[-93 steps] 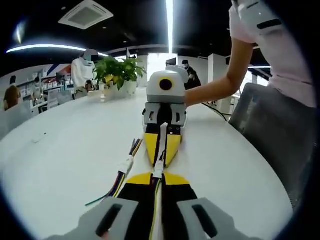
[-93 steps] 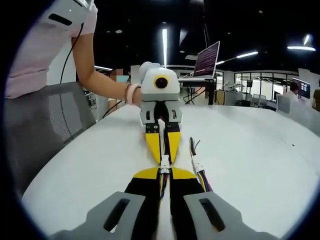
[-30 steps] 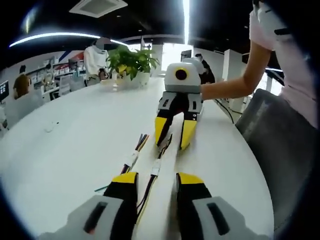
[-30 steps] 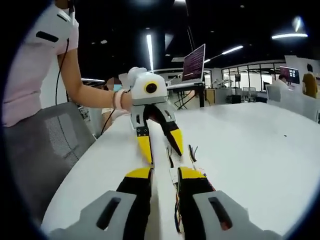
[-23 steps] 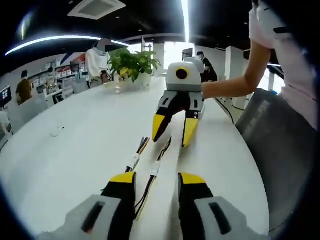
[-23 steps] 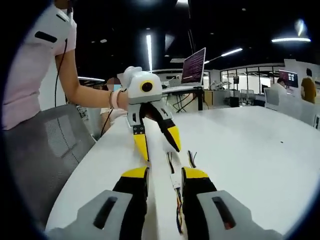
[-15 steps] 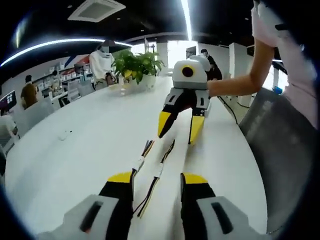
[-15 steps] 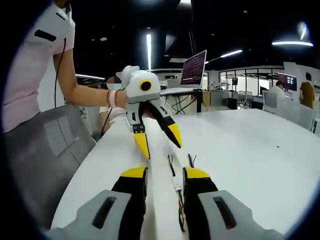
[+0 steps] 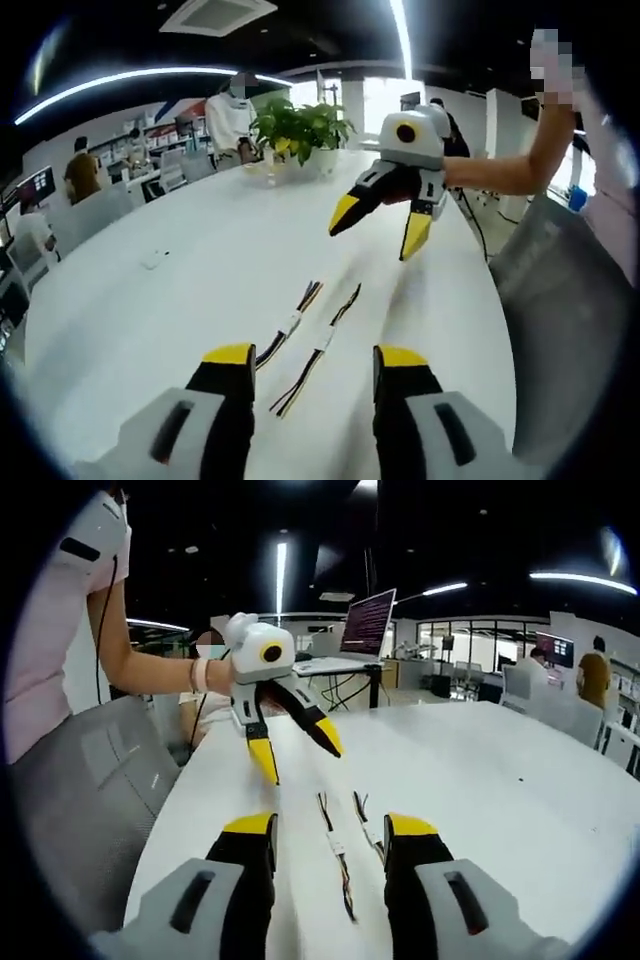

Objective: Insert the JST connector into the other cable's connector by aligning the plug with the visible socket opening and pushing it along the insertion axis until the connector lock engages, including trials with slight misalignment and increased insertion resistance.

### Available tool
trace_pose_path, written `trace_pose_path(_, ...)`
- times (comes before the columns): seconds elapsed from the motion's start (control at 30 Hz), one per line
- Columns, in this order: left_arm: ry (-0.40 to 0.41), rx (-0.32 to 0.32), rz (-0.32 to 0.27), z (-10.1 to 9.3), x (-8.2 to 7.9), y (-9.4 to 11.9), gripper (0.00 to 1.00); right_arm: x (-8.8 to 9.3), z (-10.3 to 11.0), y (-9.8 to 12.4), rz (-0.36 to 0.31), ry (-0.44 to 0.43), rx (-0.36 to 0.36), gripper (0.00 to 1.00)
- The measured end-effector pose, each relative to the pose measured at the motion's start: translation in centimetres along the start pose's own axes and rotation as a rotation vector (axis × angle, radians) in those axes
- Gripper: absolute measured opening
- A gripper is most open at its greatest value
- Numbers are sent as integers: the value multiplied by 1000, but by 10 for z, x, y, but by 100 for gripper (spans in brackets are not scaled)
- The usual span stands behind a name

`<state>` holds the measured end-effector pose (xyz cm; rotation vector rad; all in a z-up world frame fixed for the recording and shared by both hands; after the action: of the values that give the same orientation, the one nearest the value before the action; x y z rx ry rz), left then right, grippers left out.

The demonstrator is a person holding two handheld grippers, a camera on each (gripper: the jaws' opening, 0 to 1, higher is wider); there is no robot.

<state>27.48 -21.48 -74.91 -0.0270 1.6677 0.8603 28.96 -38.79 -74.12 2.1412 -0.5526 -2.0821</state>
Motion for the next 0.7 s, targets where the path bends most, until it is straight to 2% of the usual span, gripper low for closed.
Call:
trace_pose_path(0.2,30,-45,9,-1,-2,3,48,1,0,6,31,3,38,42)
trace_pose_path(0.3,12,-129,71,6,5,6,46,5,-5,12,86,-7,89,41)
trace_pose_path(0.33,37,-125,65,4,6,5,47,5,-7,14,93,-38,119,40)
trace_pose_path(0.4,103,-138,45,3,5,5,49,9,-9,15,97,-57,120,41)
trace_pose_path(0.57,121,-165,8,-2,3,9,49,8,-2,20,139,-46,140,43)
trace_pose_path(0.7,160,-180,1,-6,8,11,50,5,6,22,155,-50,154,44)
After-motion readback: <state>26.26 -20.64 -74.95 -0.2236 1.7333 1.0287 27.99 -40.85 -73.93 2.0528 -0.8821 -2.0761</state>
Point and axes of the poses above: the point that each gripper's makers call its tool centre point, and the gripper's own axes: y roughly backward along the fingers, z roughly to its left, x roughly out of its underside, the point moved 5 cm from there along y, roughly backward along the fingers, and after that the axes turned 4 degrees about y, right-handed, at the moved point
